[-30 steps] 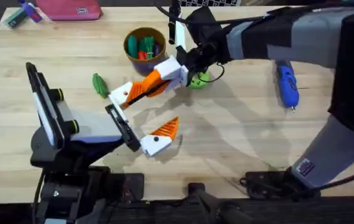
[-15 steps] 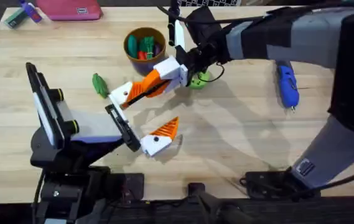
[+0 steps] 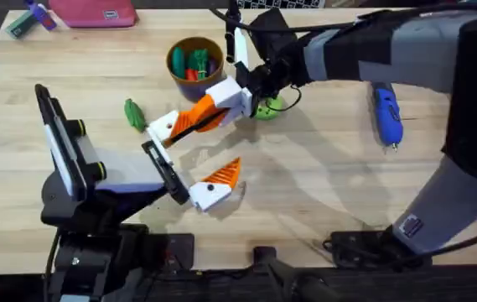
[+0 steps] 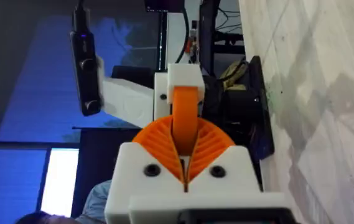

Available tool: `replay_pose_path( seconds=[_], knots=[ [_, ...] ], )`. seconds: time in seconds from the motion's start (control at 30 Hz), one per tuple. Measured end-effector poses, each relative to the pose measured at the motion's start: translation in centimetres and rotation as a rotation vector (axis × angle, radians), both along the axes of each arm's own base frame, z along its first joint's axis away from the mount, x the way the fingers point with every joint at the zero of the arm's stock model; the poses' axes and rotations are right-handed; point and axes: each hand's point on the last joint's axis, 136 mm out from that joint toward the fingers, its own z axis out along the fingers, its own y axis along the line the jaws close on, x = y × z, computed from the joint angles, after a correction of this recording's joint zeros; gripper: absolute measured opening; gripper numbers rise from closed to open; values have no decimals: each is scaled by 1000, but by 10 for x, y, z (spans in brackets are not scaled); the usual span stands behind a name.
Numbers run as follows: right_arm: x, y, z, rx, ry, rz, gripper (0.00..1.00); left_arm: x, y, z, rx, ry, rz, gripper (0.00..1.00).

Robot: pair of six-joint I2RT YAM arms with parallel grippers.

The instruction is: Pick up the gripper from the table and insert it into the empty holder that is missing its gripper. Then pick up a screw, insert it into the mounting hole, and use the screwdriver to tighten it. Finally, clean up the table by picking up the vegetable and placing it into the bucket.

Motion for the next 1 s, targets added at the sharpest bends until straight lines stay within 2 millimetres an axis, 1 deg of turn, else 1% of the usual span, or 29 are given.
replay_pose_path(
  seconds=[0.23, 0.27, 0.3, 0.47, 0.5, 0.57, 0.7, 0.8, 0.9, 1.0],
  knots=[
    [0, 0, 0, 0, 0, 0, 8, 0, 0, 0, 0, 0, 0, 986],
    [0, 0, 0, 0, 0, 0, 27, 0, 0, 0, 0, 0, 1, 985],
    [0, 0, 0, -2, 3, 0, 144, 0, 0, 0, 0, 0, 1, 986],
    [-2, 3, 2, 2, -2, 8, 874, 0, 0, 0, -1, 2, -3, 985],
    [-2, 3, 2, 4, -5, 9, 958, 0, 0, 0, -1, 1, -3, 986],
    [-2, 3, 2, 3, -4, 10, 988, 0, 0, 0, -1, 2, -3, 985],
    [-2, 3, 2, 2, -4, 8, 991, 0, 0, 0, -2, 3, -2, 986],
    [3, -1, 0, -23, -5, -18, 991, 0, 0, 0, -2, 4, -2, 986],
    [15, -14, 1, -105, -33, -99, 991, 0, 0, 0, -2, 4, -2, 987],
    [29, -38, 14, -208, -120, -216, 993, 0, 0, 0, -2, 4, -2, 986]
  ],
)
